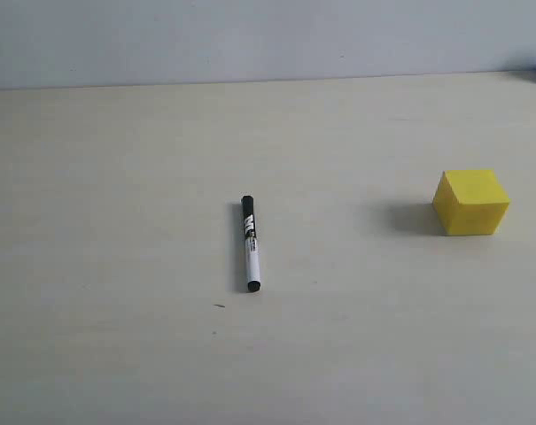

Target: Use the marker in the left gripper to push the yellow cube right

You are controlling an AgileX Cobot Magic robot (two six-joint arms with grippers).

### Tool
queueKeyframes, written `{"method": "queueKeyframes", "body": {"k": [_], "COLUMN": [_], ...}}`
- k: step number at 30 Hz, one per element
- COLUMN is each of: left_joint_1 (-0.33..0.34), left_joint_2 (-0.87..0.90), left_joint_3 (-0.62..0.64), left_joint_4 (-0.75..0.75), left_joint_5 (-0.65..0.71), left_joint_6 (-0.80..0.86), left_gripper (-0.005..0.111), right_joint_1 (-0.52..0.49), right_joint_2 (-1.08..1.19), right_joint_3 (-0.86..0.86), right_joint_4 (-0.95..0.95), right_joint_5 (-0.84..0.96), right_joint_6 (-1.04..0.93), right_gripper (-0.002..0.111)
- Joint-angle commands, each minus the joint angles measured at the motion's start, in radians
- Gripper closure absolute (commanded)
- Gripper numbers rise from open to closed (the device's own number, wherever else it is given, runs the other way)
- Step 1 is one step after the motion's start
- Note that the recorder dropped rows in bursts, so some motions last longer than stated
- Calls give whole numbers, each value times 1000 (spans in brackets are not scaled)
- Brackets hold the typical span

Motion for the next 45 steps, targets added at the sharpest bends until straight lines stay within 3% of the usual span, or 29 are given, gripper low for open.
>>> {"method": "queueKeyframes", "body": {"k": [1, 45], "left_joint_1": [3, 3], "left_joint_2": [-6, -6], "left_joint_3": [3, 3], "left_joint_4": [-9, 3], "left_joint_5": [2, 38], "left_joint_6": [0, 39], "left_gripper": [107, 107], "right_joint_1": [1, 1], "right_joint_2": [-5, -5], "right_joint_3": [5, 5], "right_joint_4": [0, 0], "right_joint_5": [-8, -8], "right_joint_6": [-2, -2], "right_gripper": [108, 108]}}
